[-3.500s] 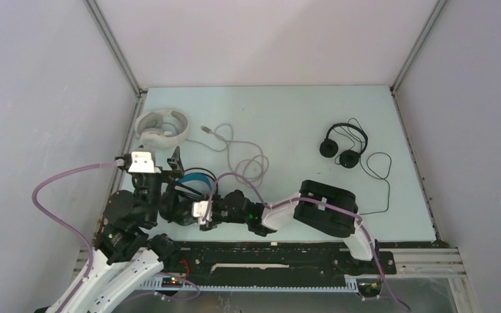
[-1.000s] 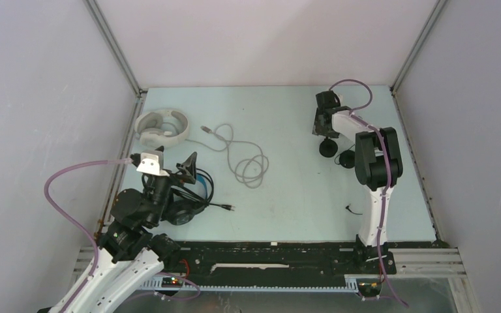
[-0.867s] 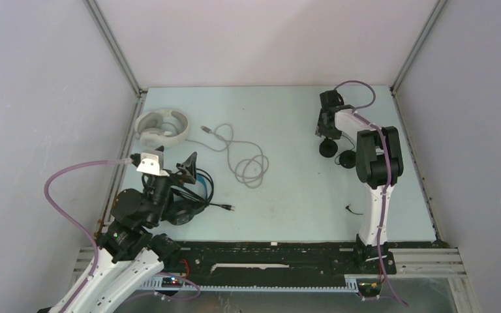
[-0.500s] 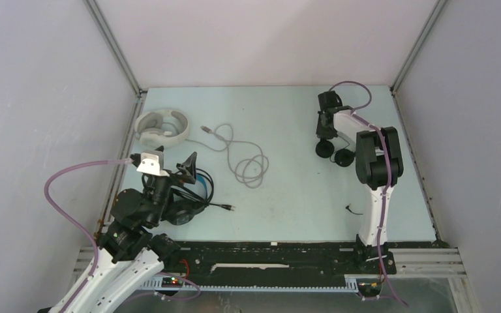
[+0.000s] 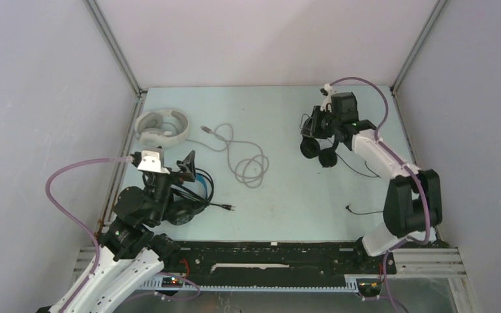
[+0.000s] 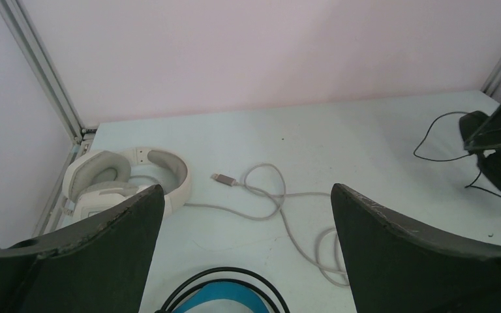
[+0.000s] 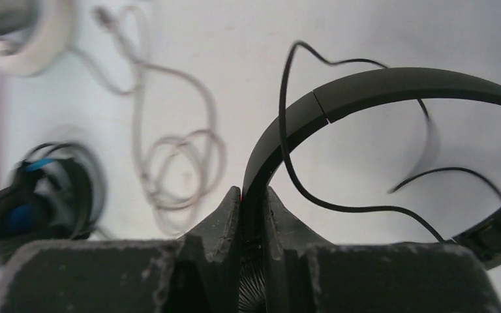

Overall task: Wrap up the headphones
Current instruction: Pick up the headphones from the center of the board.

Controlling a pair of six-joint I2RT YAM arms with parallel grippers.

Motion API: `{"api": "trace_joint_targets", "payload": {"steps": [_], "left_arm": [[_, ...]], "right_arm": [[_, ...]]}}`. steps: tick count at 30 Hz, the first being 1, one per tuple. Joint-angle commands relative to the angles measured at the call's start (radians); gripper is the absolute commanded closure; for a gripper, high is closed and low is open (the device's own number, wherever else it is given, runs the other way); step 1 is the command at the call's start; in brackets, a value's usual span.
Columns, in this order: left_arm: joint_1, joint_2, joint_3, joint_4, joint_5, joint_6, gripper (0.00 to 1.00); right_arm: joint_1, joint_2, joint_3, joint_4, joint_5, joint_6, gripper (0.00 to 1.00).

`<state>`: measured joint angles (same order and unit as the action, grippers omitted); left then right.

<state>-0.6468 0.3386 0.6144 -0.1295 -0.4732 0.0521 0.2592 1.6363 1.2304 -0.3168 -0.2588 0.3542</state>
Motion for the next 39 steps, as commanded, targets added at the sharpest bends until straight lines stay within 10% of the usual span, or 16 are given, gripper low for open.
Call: {"api": "trace_joint_targets", "payload": {"steps": [1,21,32,39], "left_arm": [[0.009,0.026,0.034,0.010,-0.038,-0.009,0.00],[0.011,0.198,0.127,-0.064,0.288,-0.100,0.04],[0.011,0.449,0.482,-0.242,0.485,-0.451,0.11],[0.010,0.581,0.640,-0.379,0.554,-0.402,0.17]], "right_arm": [[0.000,-0.134,-0.074,0.193,-0.313,0.136,1.00],[0.063,-0.407,-0.291,0.402,-0.725,0.566,1.00],[0.366,-0.584,-0.292,0.122,-0.430,-0.150,1.00],[0.578,-0.624,-0.292,0.045,-0.118,-0.480,1.00]]}}
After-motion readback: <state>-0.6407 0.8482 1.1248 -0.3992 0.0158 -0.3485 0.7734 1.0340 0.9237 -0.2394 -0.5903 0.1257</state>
